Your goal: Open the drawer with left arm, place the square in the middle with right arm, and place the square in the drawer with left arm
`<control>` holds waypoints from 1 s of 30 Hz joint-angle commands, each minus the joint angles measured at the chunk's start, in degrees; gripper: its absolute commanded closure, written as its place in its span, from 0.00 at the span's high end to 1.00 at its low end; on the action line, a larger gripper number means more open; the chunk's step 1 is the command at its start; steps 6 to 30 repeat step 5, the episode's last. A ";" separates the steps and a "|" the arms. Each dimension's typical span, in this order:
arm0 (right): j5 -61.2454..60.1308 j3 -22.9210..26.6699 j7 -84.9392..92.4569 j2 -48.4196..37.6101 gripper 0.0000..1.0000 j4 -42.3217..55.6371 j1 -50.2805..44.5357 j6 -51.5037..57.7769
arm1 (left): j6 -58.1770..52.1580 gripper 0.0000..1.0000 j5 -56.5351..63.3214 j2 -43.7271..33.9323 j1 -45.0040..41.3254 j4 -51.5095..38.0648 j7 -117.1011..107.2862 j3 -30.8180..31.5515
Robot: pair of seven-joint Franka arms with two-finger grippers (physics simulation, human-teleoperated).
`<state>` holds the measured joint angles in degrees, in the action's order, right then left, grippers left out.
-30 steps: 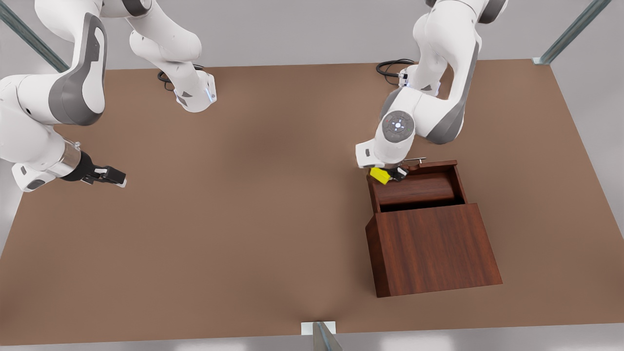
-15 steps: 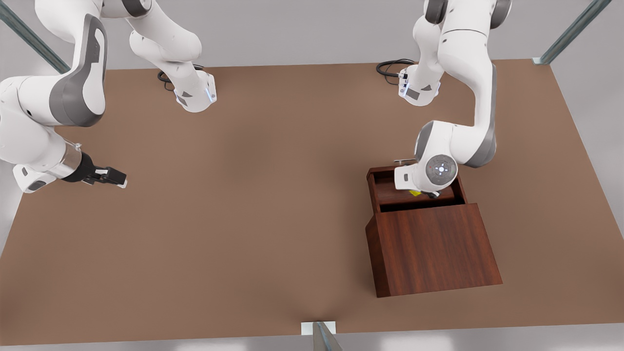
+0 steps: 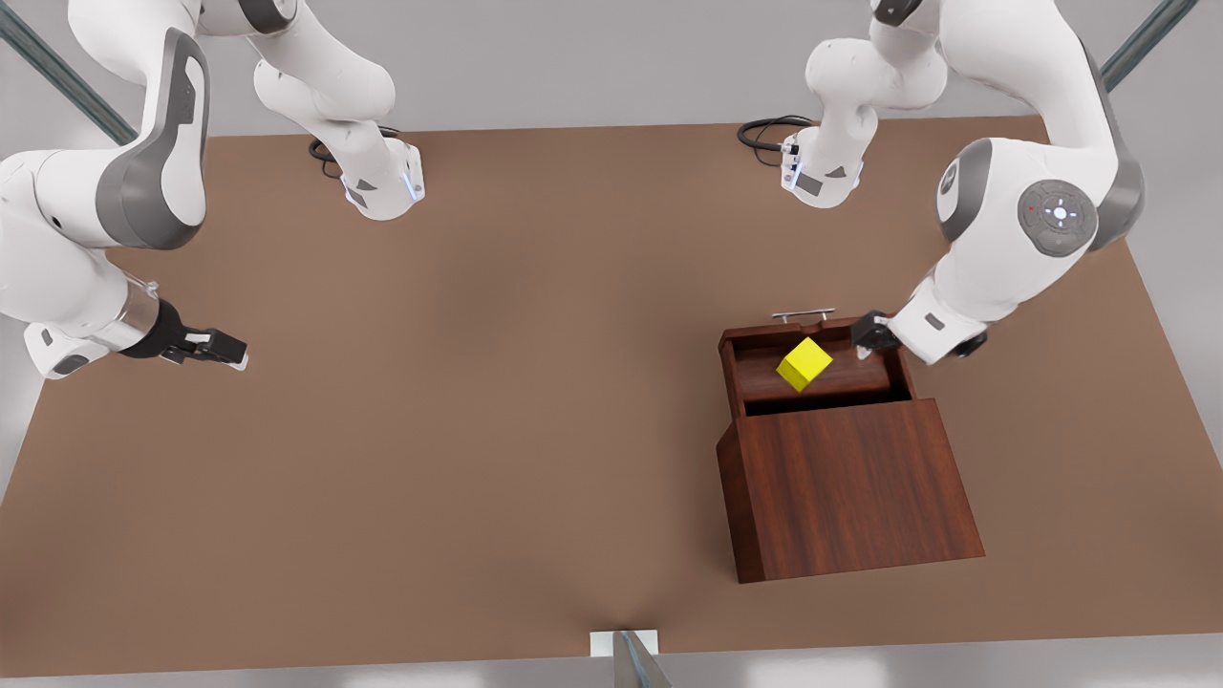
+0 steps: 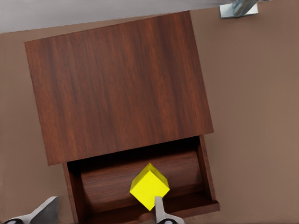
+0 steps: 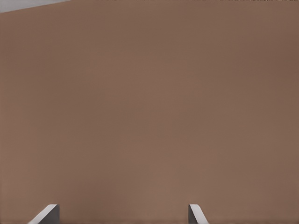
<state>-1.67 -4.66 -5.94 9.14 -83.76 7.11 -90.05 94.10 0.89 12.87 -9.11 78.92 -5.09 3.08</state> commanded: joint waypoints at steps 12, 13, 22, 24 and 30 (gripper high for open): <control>0.00 0.00 -0.03 0.08 1.00 0.00 0.01 -0.13 | 0.20 1.00 6.58 -2.15 4.36 1.58 -0.45 4.48; 0.00 0.00 -0.03 0.08 1.00 0.00 0.01 -0.13 | 0.20 1.00 6.58 -2.15 4.36 1.58 -0.45 4.48; 0.00 0.00 -0.03 0.08 1.00 0.00 0.01 -0.13 | 0.20 1.00 6.58 -2.15 4.36 1.58 -0.45 4.48; 0.00 0.00 -0.03 0.08 1.00 0.00 0.01 -0.13 | 0.20 1.00 6.58 -2.15 4.36 1.58 -0.45 4.48; 0.00 0.00 -0.03 0.08 1.00 0.00 0.01 -0.13 | 0.20 1.00 6.58 -2.15 4.36 1.58 -0.45 4.48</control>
